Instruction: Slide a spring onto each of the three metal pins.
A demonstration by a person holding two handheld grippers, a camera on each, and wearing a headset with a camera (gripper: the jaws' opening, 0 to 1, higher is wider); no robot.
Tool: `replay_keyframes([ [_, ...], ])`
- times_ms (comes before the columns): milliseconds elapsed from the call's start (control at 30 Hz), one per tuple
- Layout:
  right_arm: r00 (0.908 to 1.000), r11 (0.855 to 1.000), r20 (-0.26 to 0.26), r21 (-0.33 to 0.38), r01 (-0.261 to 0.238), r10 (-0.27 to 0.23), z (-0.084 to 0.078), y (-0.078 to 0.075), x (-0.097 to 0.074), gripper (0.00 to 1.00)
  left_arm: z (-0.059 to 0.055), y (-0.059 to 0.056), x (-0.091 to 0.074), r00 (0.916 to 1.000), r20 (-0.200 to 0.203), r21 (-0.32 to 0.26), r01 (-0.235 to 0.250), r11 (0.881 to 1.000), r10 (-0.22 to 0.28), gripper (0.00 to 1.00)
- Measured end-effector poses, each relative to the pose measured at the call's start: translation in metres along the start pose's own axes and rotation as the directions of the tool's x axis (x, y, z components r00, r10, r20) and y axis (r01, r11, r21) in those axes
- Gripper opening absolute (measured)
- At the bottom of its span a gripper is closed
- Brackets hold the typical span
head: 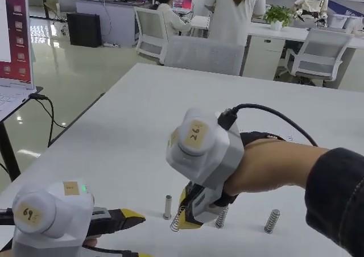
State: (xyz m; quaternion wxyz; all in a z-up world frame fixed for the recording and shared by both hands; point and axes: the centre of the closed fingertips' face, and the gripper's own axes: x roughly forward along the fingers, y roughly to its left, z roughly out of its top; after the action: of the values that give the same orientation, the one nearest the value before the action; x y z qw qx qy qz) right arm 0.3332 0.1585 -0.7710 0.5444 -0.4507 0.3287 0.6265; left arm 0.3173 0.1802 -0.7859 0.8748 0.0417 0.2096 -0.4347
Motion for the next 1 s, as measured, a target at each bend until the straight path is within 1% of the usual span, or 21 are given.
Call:
replay_keyframes([
  [300, 1.0, 1.0, -0.001, 0.006, 0.008, -0.008, -0.001, -0.007, -0.001, 0.08, -0.001, 0.001, 0.0, 1.0, -0.001, -0.002, -0.006, 1.0, 0.006, 0.47],
  [633, 0.9997, 1.0, -0.016, 0.004, 0.02, -0.02, -0.005, -0.016, -0.001, 0.08, -0.001, 0.002, 0.0, 0.9999, -0.005, 0.002, -0.01, 1.0, 0.01, 0.47],
  [1000, 0.9994, 1.0, -0.025, 0.003, 0.022, -0.022, -0.003, -0.024, 0.0, 0.08, -0.001, 0.003, -0.001, 0.9999, 0.001, 0.001, -0.013, 1.0, 0.013, 0.47],
])
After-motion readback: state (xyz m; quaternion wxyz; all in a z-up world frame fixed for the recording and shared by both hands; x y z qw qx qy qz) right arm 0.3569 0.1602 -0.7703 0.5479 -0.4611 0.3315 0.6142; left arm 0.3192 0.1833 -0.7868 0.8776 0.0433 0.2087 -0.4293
